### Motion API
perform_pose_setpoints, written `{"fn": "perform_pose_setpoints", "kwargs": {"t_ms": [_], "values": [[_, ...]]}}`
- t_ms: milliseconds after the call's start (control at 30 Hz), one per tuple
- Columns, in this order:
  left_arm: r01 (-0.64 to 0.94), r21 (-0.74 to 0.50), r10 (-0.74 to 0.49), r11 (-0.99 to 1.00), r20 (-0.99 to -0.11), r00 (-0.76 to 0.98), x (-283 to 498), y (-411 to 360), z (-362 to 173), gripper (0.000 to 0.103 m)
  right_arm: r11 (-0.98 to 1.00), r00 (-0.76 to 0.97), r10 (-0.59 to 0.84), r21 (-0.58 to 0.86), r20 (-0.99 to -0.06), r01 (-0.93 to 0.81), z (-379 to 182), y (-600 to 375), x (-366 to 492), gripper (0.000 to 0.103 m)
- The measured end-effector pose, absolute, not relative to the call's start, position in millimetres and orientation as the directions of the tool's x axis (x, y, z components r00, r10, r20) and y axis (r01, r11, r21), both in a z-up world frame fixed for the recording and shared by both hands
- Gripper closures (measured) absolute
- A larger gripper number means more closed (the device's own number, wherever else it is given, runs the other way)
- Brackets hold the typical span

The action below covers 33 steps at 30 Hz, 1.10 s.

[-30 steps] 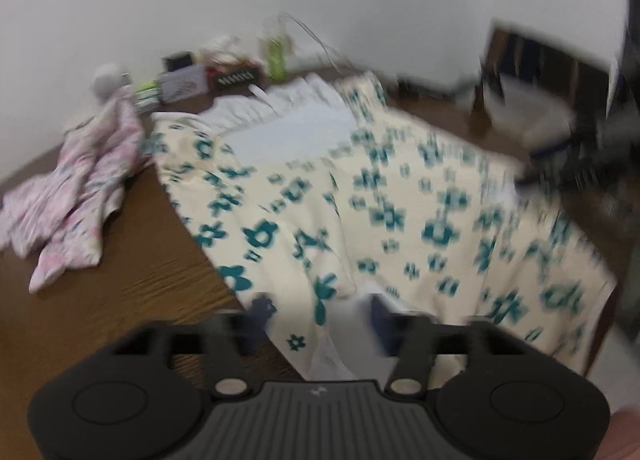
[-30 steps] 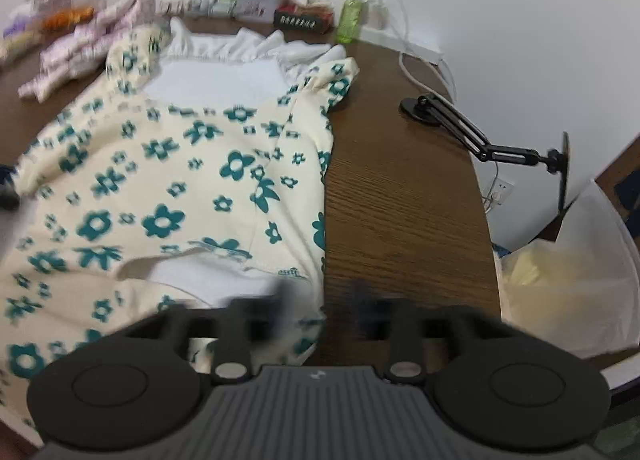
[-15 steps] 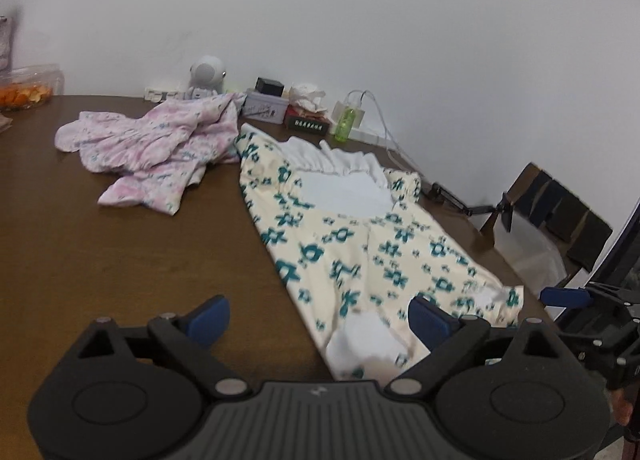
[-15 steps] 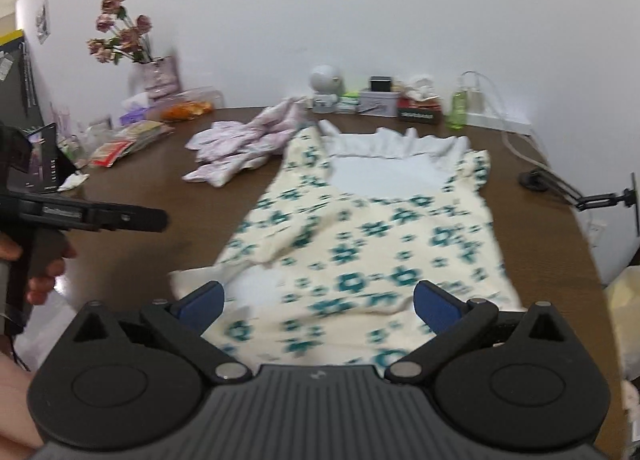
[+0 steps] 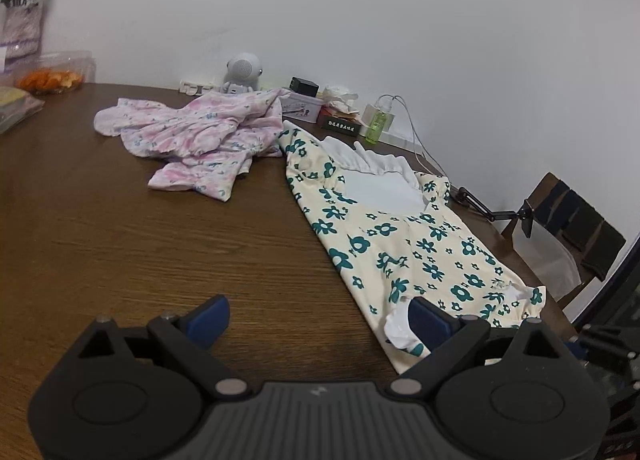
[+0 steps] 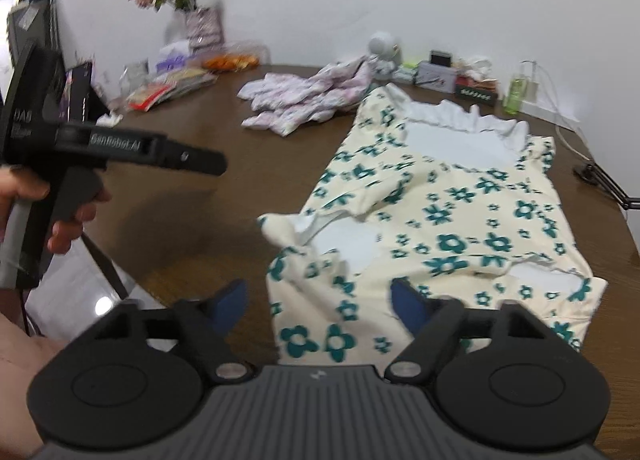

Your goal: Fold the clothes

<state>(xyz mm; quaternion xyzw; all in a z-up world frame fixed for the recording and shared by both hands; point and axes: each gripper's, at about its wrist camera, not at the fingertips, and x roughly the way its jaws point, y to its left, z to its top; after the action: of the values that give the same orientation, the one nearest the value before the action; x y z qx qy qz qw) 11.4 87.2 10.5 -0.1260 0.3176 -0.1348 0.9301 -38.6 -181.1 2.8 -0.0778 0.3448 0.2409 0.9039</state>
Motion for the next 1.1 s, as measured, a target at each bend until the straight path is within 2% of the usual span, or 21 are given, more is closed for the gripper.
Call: {"fn": "perform_pose_setpoints", "kwargs": {"t_ms": [133,500,567,600,700,800,900,1100], "values": [[0.179,-0.333,-0.346,0.926,-0.552,0.759,11.3,92.8,6.3,0.007,0.859,0.623,0.367,-0.005,-0.691,-0.511,-6.2,-163.6,-35.9,0.049],[0.221,-0.343,-0.386,0.913,-0.553,0.738,16.6,101.6,-3.3,0.007,0.852,0.598,0.29,-0.083,-0.747,-0.517,-35.3,-137.9,-28.5,0.053],[0.226,-0.342,-0.39,0.912,-0.559,0.732,22.0,101.0,-3.6,0.007,0.855,0.597,0.284,-0.084,-0.75,-0.512,-34.1,-138.0,-27.2,0.063],[0.229,-0.341,-0.393,0.912,-0.562,0.727,25.5,100.2,-3.7,0.007,0.856,0.598,0.278,-0.088,-0.752,-0.509,-33.7,-138.7,-26.6,0.073],[0.238,-0.352,-0.411,0.905,-0.58,0.703,41.7,95.9,-3.6,0.007,0.859,0.603,0.254,-0.111,-0.756,-0.5,-33.1,-142.7,-25.1,0.09],[0.237,-0.389,-0.441,0.891,-0.608,0.66,72.9,88.4,-3.4,0.008,0.86,0.606,0.253,-0.112,-0.754,-0.498,-32.8,-148.4,-24.0,0.096],[0.214,-0.415,-0.451,0.884,-0.644,0.617,119.3,75.3,-3.8,0.013,0.869,0.588,0.295,-0.043,-0.753,-0.492,-31.1,-159.8,-20.6,0.099],[0.134,-0.335,-0.338,0.933,-0.679,0.652,215.7,46.1,-0.3,0.019,0.872,0.554,0.413,0.139,-0.723,-0.469,-30.8,-185.7,-14.5,0.1]]}}
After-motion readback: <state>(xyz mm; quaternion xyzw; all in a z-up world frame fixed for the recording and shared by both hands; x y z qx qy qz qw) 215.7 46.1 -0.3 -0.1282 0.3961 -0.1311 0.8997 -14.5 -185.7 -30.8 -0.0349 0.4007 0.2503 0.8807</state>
